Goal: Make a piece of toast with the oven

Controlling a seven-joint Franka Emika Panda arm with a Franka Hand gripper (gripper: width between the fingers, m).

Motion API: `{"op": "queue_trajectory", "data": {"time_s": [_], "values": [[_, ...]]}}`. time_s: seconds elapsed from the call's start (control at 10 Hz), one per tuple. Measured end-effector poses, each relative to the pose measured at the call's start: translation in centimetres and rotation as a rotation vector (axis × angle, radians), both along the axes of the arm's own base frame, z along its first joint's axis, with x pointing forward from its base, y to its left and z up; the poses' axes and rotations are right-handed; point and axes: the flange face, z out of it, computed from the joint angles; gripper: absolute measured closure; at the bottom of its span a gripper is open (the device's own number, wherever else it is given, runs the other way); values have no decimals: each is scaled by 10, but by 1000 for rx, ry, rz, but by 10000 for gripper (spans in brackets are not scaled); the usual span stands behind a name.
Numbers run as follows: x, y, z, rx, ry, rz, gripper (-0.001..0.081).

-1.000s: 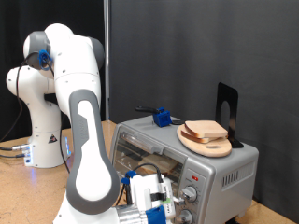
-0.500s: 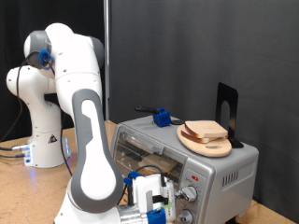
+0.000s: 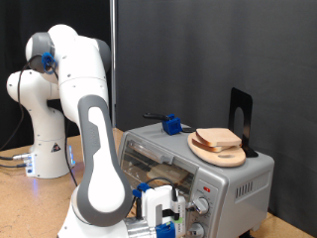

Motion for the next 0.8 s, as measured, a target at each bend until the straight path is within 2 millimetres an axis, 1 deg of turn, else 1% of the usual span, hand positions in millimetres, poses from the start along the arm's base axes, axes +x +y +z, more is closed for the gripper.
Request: {"op": "queue_trajectory", "data": {"time_s": [0.1, 0.2, 0.4, 0.5, 0.6, 0.8], "values": [[-1, -2, -3, -24, 33, -21, 1], [-4, -2, -1, -59, 60, -43, 1], [-6, -3, 0, -22, 42, -22, 1], [-10, -10, 0, 3, 36, -16, 1], [-15, -22, 0, 19, 35, -10, 1], [-29, -54, 1, 34, 38, -15, 1]]}}
